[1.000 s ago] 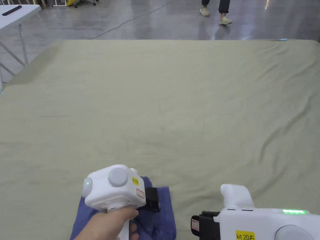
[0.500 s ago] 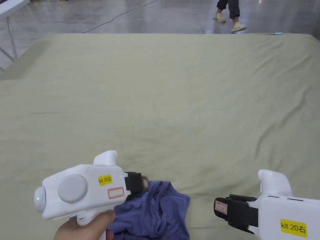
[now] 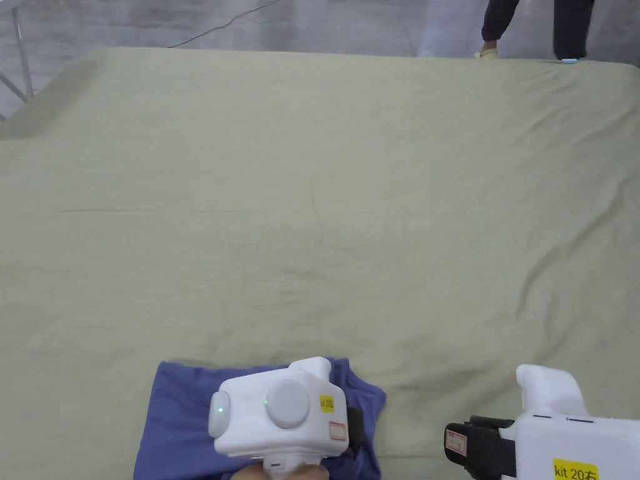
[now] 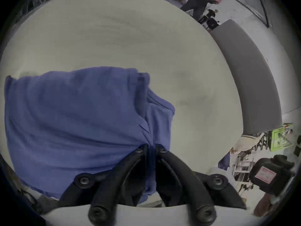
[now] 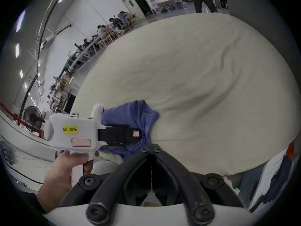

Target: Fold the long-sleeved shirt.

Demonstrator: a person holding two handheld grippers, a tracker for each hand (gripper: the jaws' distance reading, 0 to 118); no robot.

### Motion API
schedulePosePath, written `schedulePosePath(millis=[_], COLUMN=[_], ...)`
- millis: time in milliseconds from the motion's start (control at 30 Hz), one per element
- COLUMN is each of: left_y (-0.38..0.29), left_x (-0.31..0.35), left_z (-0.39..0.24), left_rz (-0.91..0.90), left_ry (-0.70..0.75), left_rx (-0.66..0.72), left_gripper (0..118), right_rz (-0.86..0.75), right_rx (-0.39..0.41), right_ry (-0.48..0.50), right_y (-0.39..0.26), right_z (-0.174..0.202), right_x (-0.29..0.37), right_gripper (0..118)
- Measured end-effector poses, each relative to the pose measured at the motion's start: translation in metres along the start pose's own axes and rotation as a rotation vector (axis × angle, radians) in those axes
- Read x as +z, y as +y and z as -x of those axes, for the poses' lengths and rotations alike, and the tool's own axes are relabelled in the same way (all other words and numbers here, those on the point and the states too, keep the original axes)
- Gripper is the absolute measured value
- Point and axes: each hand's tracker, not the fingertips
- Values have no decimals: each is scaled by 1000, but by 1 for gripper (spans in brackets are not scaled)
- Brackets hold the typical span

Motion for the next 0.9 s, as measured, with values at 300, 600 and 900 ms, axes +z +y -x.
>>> schedulePosePath(millis=[300, 600, 900], left_y=[-2, 26, 6], left_x=[70, 199, 182], left_z=[-17, 124, 198], left_rz=[-71, -351, -245], left_ry=[-267, -6, -47], left_rx=[-143, 50, 176], left_gripper=[4, 4, 4], right_rz=[-18, 121, 264], right_rx=[-10, 113, 147], right_ry=[33, 217, 113], right_y=[21, 54, 18], right_z=[4, 75, 55], right_x=[-4, -96, -198], right_gripper=[0, 0, 0])
